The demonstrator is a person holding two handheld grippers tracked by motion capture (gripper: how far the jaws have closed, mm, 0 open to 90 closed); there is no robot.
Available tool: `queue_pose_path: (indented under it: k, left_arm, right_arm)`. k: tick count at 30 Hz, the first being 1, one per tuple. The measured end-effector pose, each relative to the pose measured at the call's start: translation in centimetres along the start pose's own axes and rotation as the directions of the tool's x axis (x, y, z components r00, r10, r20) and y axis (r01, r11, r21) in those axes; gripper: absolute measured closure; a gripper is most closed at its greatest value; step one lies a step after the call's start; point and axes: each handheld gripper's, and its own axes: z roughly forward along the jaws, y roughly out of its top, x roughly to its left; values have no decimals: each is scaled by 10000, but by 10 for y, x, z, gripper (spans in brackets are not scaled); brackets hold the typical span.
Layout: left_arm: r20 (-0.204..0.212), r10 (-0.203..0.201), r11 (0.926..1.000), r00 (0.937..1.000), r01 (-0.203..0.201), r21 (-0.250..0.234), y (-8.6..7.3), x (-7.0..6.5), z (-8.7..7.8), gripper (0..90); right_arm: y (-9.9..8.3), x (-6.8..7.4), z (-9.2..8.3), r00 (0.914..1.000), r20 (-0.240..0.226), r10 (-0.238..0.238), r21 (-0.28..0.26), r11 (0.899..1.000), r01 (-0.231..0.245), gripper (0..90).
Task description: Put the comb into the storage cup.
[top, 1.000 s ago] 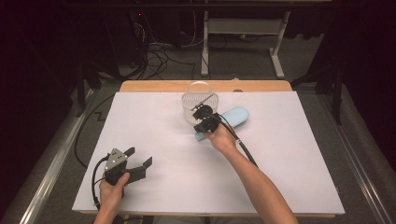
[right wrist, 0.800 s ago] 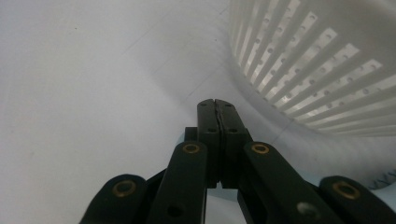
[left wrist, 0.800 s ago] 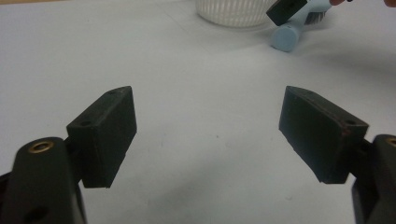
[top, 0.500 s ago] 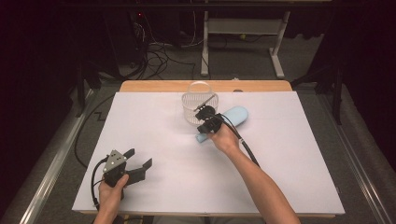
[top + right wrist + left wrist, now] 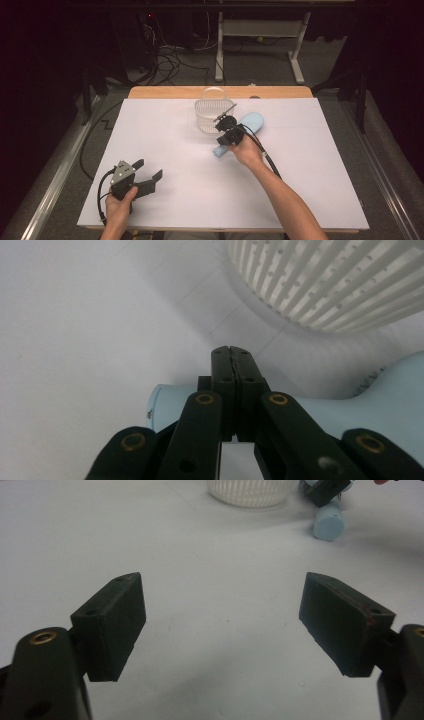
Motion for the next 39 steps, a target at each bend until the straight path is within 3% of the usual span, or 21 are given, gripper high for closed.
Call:
queue_pose_path:
  k: [39]
  left_arm:
    - [-73, -25, 10000, 10000, 24, -58, 0, -2, -1, 197]
  right_arm:
    - [-32, -18, -12, 9980, 572, 283, 103, 9995, -289, 900]
